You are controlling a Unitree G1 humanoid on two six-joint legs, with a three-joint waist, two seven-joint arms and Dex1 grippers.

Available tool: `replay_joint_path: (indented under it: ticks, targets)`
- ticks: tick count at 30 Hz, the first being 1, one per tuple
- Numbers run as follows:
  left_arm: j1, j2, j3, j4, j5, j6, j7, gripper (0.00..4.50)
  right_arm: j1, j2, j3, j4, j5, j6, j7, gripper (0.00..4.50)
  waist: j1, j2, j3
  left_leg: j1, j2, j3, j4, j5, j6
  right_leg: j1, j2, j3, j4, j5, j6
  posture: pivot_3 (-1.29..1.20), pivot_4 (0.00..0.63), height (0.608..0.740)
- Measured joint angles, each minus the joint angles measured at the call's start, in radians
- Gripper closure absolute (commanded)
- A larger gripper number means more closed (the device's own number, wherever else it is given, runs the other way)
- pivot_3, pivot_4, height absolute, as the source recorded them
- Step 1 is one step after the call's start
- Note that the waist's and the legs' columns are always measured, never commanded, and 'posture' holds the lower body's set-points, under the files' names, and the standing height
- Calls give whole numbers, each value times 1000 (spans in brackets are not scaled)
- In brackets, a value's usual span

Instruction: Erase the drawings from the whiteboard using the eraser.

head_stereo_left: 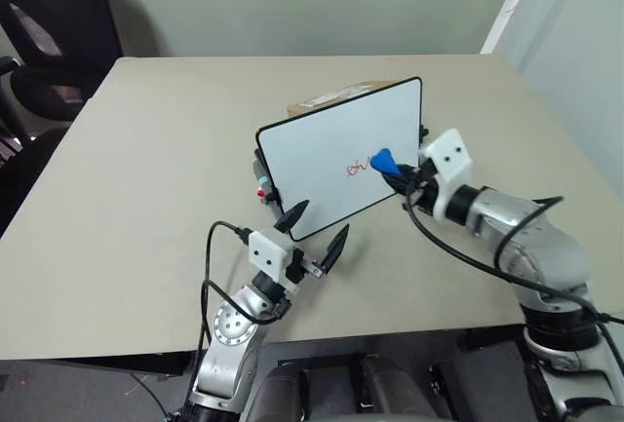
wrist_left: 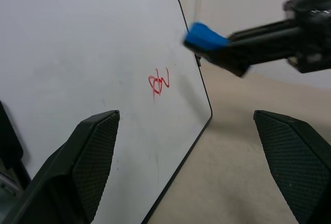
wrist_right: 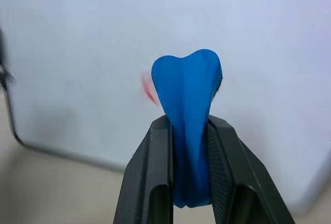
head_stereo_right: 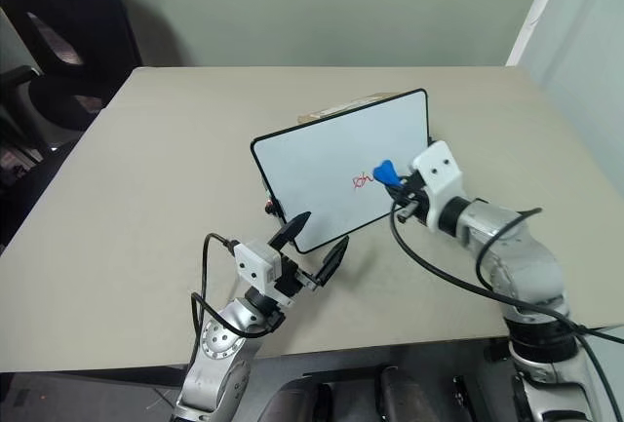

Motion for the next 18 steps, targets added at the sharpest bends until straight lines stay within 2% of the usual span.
replay_joint_path:
  ticks: [5, 13, 18]
  targets:
    - [3, 1, 0, -1, 2, 0, 3, 0, -46, 77, 47, 112, -31, -48, -26, 3940, 4, 0, 0, -1, 0, 0, 0, 0, 0, -2, 0, 0, 0, 1, -2, 0, 150, 740]
    - [24, 4, 13, -23, -2, 0, 9, 0, -42, 104, 65, 169, -53, -105, -27, 3940, 1, 0, 0, -1, 0, 0, -1, 0, 0, -1, 0, 0, 0, 1, -5, 0, 150, 740]
    - [40, 2, 11, -47, -2, 0, 12, 0, 12, 106, 102, 192, -76, -112, -26, 3940, -3, 0, 0, 0, 0, 0, 0, 1, -1, -1, 0, 0, 1, 3, -3, 0, 150, 740]
